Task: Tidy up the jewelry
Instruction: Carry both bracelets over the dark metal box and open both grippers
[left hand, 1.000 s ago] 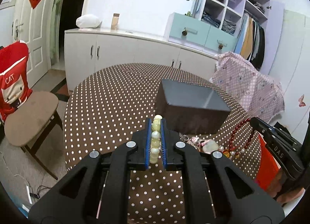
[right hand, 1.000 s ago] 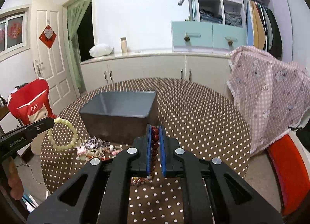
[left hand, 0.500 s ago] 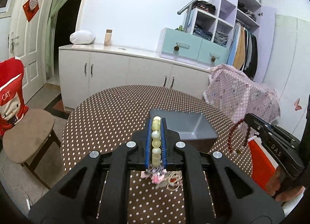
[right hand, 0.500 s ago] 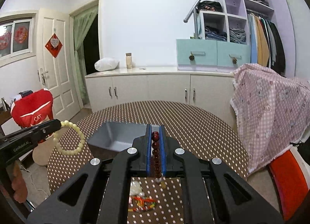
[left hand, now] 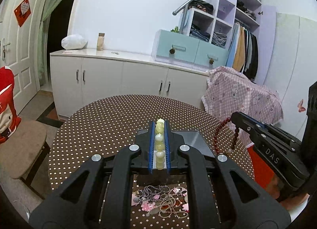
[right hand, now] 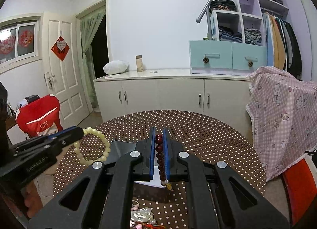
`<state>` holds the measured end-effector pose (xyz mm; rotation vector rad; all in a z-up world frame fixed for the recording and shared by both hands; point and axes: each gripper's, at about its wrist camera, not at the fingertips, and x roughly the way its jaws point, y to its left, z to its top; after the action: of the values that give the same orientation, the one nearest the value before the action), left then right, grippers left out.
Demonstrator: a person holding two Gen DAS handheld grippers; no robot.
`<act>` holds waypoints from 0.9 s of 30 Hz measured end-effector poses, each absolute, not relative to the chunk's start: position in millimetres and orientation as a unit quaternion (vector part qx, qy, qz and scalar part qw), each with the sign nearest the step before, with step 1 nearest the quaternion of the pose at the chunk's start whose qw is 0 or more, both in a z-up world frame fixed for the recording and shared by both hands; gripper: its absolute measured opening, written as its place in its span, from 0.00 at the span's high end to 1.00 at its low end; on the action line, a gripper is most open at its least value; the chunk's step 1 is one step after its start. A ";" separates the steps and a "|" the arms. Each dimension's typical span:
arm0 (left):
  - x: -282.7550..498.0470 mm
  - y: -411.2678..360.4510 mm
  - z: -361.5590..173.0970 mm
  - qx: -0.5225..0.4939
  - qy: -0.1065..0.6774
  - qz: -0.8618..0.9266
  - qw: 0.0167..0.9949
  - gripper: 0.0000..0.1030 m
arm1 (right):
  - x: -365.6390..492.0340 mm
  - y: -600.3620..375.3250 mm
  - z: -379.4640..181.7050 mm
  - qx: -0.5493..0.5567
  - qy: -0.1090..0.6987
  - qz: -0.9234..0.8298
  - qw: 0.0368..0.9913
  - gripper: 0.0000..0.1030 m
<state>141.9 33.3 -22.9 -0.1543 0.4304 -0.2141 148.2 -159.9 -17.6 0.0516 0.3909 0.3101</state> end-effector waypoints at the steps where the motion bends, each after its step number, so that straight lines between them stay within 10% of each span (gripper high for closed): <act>1: 144.7 32.8 -25.0 -0.074 0.216 -0.106 0.968 0.91 | 149.7 -159.3 -18.0 0.025 0.195 0.155 0.968 0.94; 13: 166.4 28.9 -37.0 -0.046 0.249 -0.112 0.961 0.88 | 168.8 -153.7 -24.1 0.022 0.225 0.185 0.956 0.93; 14: 167.8 28.5 -37.2 -0.044 0.251 -0.111 0.961 0.84 | 168.8 -153.8 -25.0 0.023 0.228 0.185 0.956 0.93; 16: 168.9 30.5 -38.5 -0.046 0.253 -0.111 0.960 0.33 | 169.9 -154.9 -26.9 0.025 0.235 0.185 0.954 0.90; 18: 165.5 33.4 -37.9 -0.052 0.239 -0.112 0.963 0.31 | 170.1 -157.3 -28.8 0.026 0.240 0.181 0.953 0.86; 20: 163.7 34.4 -37.0 -0.047 0.237 -0.109 0.964 0.31 | 169.0 -159.6 -31.5 0.026 0.245 0.173 0.953 0.74; 22: 165.0 34.3 -37.1 -0.045 0.239 -0.104 0.964 0.31 | 168.5 -162.8 -33.6 0.030 0.250 0.160 0.955 0.27; 27: 164.5 36.0 -38.0 -0.042 0.244 -0.099 0.964 0.31 | 156.6 -165.0 -32.2 0.018 0.241 0.151 0.959 0.10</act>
<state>164.5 36.0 -38.0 -0.0846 0.4941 -0.2014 156.6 -165.0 -32.2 0.0357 0.4879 0.3055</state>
